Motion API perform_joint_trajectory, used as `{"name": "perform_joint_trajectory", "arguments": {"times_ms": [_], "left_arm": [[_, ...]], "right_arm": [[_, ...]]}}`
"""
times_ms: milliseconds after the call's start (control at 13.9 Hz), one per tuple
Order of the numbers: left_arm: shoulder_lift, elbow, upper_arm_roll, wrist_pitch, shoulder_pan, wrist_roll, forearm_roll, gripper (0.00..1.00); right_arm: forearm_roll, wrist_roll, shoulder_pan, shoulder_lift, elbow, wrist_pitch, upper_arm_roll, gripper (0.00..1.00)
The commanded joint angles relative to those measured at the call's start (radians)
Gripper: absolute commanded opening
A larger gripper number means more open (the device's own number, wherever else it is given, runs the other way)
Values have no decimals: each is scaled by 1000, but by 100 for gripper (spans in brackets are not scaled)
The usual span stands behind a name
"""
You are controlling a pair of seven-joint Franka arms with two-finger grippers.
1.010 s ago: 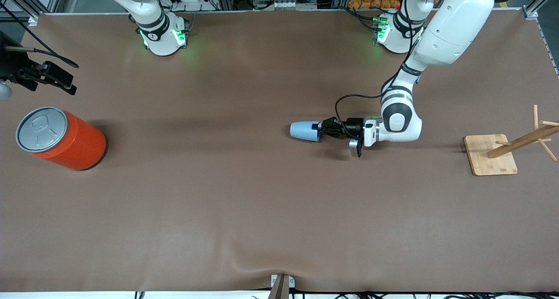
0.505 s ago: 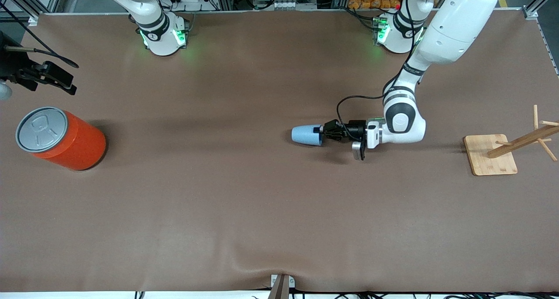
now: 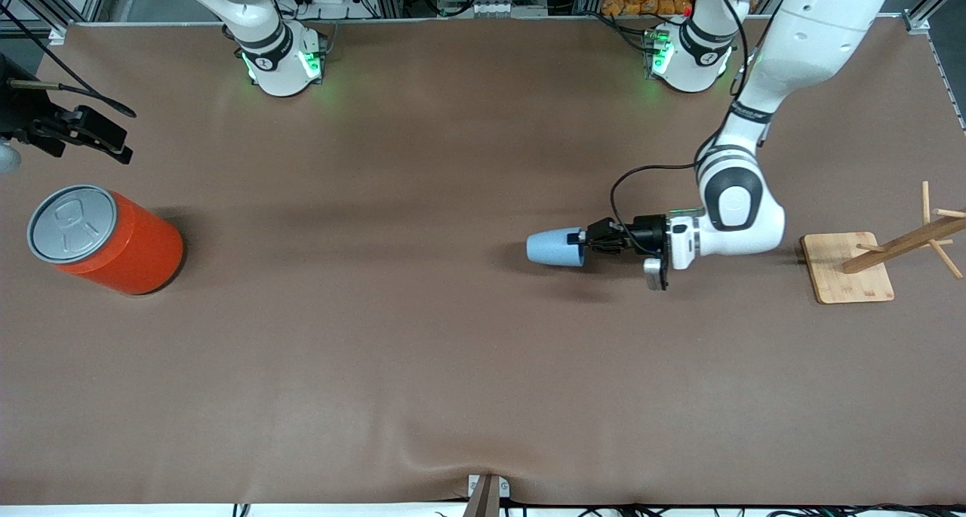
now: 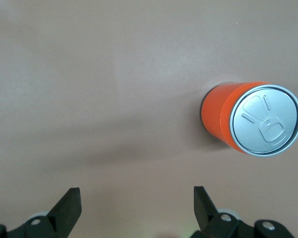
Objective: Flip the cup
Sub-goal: 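Lift the cup with the left gripper toward the wooden board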
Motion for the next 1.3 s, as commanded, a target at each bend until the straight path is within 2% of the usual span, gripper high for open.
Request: {"name": "perform_joint_trajectory", "arguments": {"times_ms": [0,433,722,938,1082,1227], "left_arm": [[-56,14,-4,7,44,-93,121,0],[-169,31,-1,7,157,-343,481,0],[-238,67,-4,31,188,-624,846,0],[-243,65,-12,117,187,-826,1077,0],[-240,54,-13,171,184,-929,1185,0],[-237,52,-18,180,172,-1032,1244,0]], "right_arm": [[-1,-16,-13,7,18,-14,9,100],[-1,-93,-14,7,18,-6,5,100],[-1,-91,-17,7,17,-9,5,100],[1,-91,-17,7,17,-11,4,100],[2,-91,-19,8,17,-11,4,100],[2,-89,-17,7,17,-12,4,100]]}}
